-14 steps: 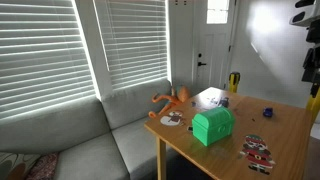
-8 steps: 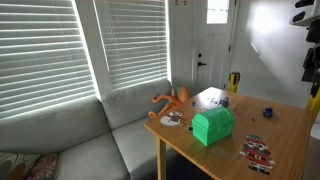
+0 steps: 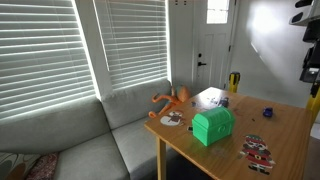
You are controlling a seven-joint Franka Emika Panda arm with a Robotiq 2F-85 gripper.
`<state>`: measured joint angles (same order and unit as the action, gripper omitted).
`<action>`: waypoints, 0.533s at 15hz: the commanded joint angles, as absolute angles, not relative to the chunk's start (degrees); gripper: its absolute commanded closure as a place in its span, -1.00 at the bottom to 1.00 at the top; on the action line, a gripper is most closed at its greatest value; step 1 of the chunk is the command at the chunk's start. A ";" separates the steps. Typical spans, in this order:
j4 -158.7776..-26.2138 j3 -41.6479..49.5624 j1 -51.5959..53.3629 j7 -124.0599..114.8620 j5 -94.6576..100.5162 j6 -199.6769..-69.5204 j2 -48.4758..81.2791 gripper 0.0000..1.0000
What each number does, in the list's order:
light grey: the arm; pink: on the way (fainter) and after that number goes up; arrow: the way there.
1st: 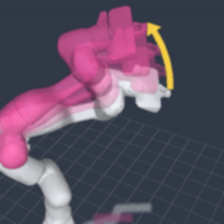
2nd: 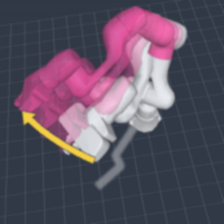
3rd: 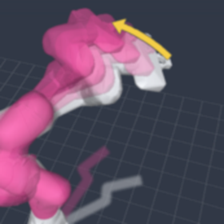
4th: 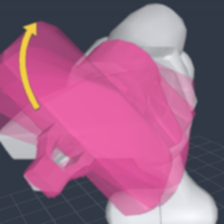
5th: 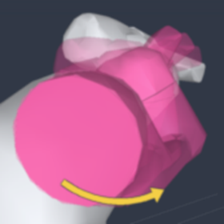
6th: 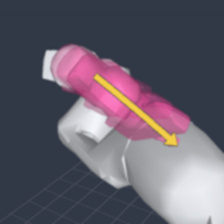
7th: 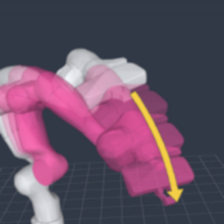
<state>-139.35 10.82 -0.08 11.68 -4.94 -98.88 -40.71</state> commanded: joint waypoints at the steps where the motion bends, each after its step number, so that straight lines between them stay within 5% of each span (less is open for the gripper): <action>1: -138.19 8.47 -4.17 3.78 -4.83 -104.26 -35.69 -1.00; 8: -139.88 3.32 -9.33 -14.65 -3.17 -120.13 -27.21 -1.00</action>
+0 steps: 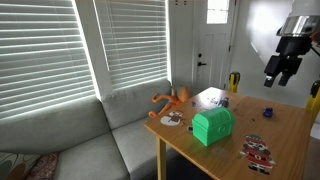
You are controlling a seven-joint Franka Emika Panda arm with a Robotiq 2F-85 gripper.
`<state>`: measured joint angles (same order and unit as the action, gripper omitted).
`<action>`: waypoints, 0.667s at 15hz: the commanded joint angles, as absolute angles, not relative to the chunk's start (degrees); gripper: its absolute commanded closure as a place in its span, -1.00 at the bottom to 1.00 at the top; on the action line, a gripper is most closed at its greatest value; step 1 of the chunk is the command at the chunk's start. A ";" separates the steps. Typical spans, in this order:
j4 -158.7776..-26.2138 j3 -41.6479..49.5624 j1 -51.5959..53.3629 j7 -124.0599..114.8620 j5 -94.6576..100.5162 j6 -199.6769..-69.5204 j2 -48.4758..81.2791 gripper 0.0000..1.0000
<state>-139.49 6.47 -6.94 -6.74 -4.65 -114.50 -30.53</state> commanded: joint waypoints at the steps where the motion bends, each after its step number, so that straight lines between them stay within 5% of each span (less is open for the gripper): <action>1: -140.40 2.46 -9.92 -17.76 -2.66 -122.60 -25.88 -1.00; 10: -139.95 3.53 -8.87 -15.73 -3.66 -121.87 -25.79 -1.00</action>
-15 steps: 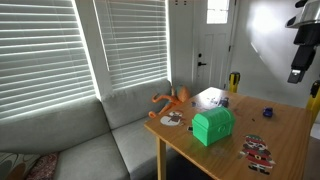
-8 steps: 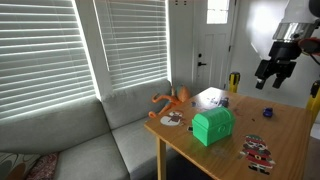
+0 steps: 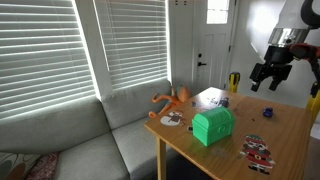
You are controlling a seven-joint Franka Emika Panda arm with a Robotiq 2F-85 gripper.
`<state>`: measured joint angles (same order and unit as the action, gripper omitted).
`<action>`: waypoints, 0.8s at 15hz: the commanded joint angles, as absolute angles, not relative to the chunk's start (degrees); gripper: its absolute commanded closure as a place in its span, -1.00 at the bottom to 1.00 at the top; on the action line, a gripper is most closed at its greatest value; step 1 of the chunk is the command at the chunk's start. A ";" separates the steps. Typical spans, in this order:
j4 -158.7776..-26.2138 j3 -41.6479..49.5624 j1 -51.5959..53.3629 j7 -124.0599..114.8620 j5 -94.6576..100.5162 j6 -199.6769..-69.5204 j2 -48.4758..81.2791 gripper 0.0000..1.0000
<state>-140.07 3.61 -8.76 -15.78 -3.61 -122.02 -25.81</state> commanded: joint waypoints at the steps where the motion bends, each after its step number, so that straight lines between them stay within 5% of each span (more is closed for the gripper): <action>1: -139.95 3.54 -8.87 -15.72 -3.66 -121.87 -25.80 -1.00; 12: -141.48 -0.77 -10.14 -28.97 0.94 -122.50 -24.05 -1.00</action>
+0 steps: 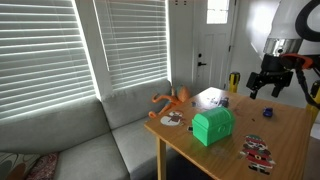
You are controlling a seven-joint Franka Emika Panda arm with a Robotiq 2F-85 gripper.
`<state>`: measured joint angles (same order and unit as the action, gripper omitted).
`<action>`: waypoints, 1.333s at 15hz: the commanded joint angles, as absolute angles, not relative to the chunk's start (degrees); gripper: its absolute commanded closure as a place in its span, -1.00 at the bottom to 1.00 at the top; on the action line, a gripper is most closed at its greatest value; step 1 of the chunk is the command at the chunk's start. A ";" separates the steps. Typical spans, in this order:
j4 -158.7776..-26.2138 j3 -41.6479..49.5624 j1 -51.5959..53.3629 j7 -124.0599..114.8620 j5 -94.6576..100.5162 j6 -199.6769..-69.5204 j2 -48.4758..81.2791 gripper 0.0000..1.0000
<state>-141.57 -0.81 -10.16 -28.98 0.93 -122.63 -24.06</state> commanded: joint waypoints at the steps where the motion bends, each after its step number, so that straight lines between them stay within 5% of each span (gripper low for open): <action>1: -141.48 -0.73 -10.15 -28.95 0.94 -122.50 -24.05 -1.00; 12: -141.48 -0.73 -10.15 -28.95 0.94 -122.50 -24.05 -1.00; 20: -143.96 -4.34 -14.05 -51.04 7.64 -130.21 -22.06 -1.00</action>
